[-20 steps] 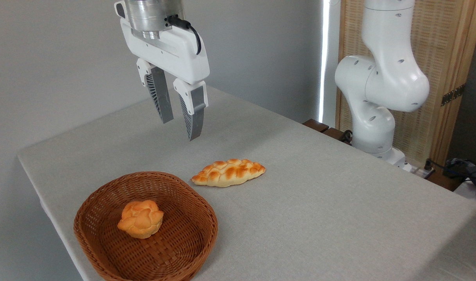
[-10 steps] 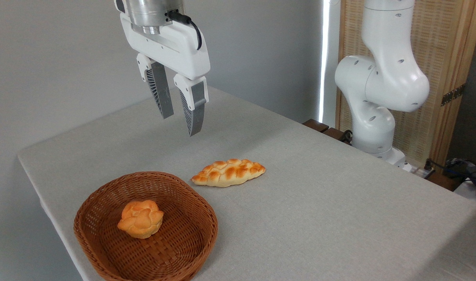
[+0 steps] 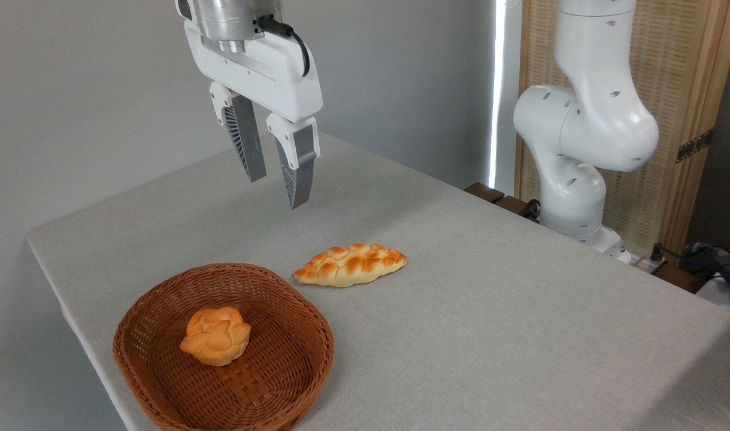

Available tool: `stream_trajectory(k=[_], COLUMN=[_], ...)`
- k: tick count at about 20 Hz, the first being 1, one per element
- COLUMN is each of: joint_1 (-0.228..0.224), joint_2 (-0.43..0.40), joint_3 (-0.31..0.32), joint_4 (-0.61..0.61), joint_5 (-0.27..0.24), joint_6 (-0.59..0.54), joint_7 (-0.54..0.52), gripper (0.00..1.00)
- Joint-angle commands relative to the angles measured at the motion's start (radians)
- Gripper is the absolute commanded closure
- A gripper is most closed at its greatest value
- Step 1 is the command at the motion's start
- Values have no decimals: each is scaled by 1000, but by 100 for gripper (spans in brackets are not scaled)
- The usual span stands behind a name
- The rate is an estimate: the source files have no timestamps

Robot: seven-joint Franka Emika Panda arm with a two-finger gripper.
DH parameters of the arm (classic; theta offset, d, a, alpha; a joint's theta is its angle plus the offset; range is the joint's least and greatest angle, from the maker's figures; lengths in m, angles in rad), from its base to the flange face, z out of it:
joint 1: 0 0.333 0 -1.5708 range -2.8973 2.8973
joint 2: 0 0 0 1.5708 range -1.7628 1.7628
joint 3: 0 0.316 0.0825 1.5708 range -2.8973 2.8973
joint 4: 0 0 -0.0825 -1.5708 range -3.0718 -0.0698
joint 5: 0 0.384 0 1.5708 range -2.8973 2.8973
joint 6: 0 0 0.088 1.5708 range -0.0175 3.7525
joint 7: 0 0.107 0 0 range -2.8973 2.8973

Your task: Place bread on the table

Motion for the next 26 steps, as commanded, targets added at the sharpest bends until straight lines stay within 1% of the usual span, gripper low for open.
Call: stream_trajectory(k=[1,4,13,19,20,21,23,24,25,26], joint_1=[5,-10,-10,-10,-10,-10,-10,-10,-10,-10], joint_2=[8,2,5,10,10,8,8,8,8,8], joint_3=[9,55,55,43,43,46,46,44,43,43], joint_4=[25,24,24,24,24,24,24,24,24,24], joint_5=[-11,-17,-17,-3,4,25,32,46,76,90], joint_6=[-28,-26,-26,-8,-6,-6,-6,-8,-9,-9], joint_7=[34,40,40,40,40,40,42,54,83,103], gripper=[0,0,0,0,0,0,0,0,0,0])
